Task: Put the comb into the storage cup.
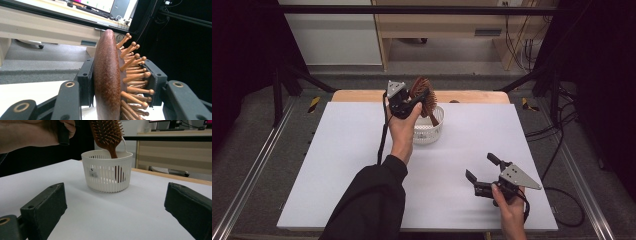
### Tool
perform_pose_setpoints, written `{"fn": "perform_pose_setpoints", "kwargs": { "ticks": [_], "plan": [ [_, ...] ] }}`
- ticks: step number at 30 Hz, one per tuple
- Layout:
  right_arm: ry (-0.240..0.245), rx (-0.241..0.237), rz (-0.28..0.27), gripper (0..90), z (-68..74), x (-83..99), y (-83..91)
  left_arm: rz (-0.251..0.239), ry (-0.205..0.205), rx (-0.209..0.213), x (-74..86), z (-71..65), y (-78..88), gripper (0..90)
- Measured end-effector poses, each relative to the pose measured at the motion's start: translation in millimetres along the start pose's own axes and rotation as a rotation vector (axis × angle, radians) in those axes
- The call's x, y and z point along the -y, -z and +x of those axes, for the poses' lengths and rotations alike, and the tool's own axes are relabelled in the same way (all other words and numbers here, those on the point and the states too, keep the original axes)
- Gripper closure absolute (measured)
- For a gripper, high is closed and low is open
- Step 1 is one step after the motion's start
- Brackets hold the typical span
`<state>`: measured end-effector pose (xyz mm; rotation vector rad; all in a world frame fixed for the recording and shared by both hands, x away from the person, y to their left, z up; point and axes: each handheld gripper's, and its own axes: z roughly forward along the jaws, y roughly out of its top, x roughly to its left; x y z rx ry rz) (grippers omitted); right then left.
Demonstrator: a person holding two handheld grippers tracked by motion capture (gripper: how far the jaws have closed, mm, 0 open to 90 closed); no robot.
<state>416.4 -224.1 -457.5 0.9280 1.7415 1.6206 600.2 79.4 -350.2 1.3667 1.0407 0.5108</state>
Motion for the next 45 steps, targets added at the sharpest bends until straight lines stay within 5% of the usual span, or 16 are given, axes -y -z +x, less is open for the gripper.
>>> {"fn": "perform_pose_setpoints", "kwargs": {
  "ticks": [45],
  "plan": [
    [0.0, -0.001, 0.007, 4.1, 0.6, 0.5, -0.5, 0.009, 0.022, -0.008, 13.7, 7.6, -2.9, 50.4]
  ]
}}
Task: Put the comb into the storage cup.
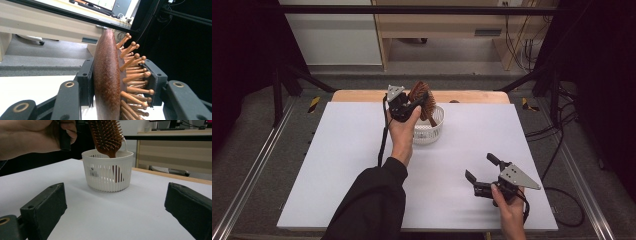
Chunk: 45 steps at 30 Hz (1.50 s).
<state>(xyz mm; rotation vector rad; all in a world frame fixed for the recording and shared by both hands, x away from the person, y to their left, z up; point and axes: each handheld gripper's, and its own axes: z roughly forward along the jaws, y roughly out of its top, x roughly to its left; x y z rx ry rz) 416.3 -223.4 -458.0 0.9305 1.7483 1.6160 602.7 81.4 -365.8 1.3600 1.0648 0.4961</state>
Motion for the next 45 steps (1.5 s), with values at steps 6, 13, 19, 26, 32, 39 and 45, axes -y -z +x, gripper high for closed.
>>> {"fn": "perform_pose_setpoints", "kwargs": {
  "ticks": [6, 13, 19, 26, 32, 39, 45],
  "plan": [
    [0.002, -0.001, -0.002, 4.1, 0.1, 0.0, -0.1, 0.003, -0.003, 0.012, -0.2, 1.5, 1.0, 50.1],
    [0.002, 0.001, 0.0, 4.1, 0.5, 0.2, -0.5, 0.015, 0.013, 0.018, -0.8, 8.5, 3.3, 49.6],
    [0.007, 0.003, 0.002, 4.1, 0.9, 0.6, -1.4, 0.03, 0.018, 0.032, -1.1, 15.4, 6.7, 49.1],
    [0.006, 0.002, 0.003, 4.1, 1.7, 0.7, -1.7, 0.038, 0.025, 0.039, -0.3, 21.7, 10.5, 48.7],
    [0.008, 0.002, 0.002, 4.1, 1.3, 0.7, -1.8, 0.059, 0.022, 0.046, -1.4, 27.8, 12.5, 48.0],
    [0.007, 0.002, 0.003, 4.1, 1.7, 0.7, -1.9, 0.064, 0.02, 0.049, -0.3, 31.9, 14.9, 47.6],
    [0.007, 0.001, 0.003, 4.0, 1.8, 0.7, -2.1, 0.068, 0.008, 0.052, 0.3, 34.5, 16.2, 47.1]
  ]
}}
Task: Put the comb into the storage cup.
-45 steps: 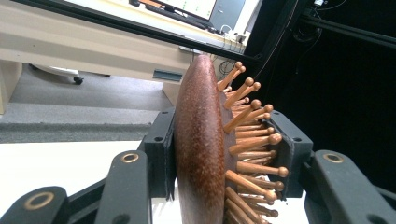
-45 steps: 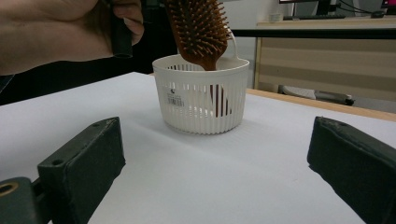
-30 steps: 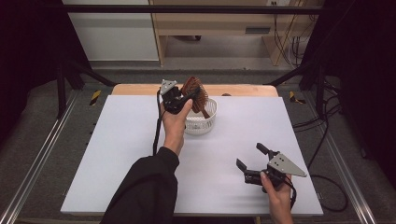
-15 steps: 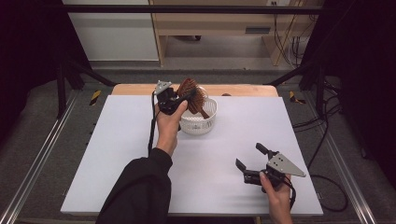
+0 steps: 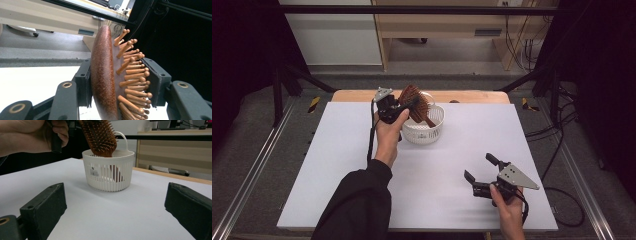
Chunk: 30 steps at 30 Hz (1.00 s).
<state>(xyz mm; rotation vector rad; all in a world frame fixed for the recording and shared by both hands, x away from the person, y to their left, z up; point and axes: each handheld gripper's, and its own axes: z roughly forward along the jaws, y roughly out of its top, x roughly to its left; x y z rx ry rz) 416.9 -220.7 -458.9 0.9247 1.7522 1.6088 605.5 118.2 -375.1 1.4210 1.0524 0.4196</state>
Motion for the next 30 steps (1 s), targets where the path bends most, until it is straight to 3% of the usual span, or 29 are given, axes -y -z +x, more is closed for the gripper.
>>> {"fn": "perform_pose_setpoints", "kwargs": {
  "ticks": [30],
  "plan": [
    [-0.003, -0.005, 0.004, 3.9, 1.0, 0.6, -1.1, 0.007, 0.023, 0.003, 6.3, 15.8, 7.1, 45.8]
  ]
}}
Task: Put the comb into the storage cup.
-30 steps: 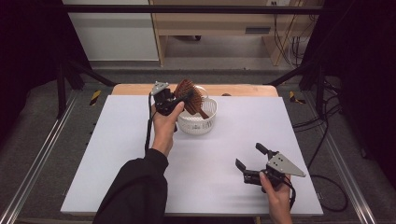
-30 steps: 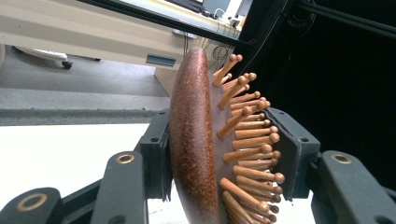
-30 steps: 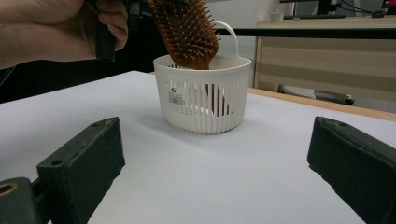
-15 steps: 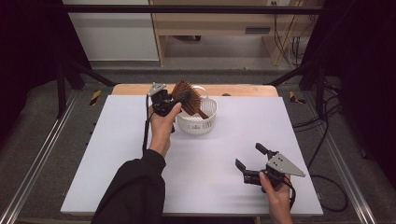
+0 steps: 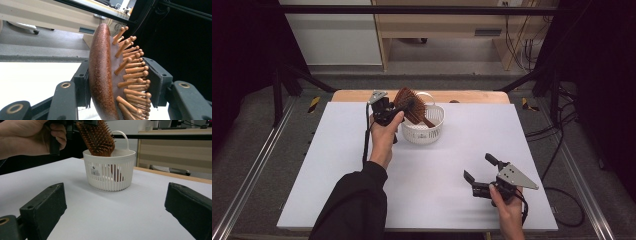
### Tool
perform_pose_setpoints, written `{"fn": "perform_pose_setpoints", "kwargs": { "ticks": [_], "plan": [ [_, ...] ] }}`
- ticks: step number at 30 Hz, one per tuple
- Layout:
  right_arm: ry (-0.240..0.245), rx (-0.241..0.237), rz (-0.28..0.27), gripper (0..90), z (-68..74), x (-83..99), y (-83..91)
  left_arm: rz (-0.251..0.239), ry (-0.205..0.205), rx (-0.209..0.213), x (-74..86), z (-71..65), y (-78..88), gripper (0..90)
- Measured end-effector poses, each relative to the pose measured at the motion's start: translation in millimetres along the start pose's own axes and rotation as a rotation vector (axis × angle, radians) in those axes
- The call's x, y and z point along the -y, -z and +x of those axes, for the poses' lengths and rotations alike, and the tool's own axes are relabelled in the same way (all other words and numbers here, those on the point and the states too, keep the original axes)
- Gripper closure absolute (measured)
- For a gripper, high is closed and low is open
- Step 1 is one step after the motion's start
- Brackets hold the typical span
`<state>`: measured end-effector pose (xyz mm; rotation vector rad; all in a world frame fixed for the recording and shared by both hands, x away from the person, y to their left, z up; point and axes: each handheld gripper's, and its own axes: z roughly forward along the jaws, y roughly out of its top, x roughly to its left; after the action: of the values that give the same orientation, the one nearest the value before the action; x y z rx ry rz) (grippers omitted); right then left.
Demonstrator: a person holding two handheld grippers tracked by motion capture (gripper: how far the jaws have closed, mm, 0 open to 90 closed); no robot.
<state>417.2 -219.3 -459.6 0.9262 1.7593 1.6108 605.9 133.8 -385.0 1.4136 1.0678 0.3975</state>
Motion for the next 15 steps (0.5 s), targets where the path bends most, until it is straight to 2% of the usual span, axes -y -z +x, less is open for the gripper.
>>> {"fn": "perform_pose_setpoints", "kwargs": {
  "ticks": [15],
  "plan": [
    [0.004, -0.001, -0.001, 3.9, 0.2, 0.2, -0.4, 0.003, 0.006, 0.007, 1.3, 2.6, 2.5, 45.7]
  ]
}}
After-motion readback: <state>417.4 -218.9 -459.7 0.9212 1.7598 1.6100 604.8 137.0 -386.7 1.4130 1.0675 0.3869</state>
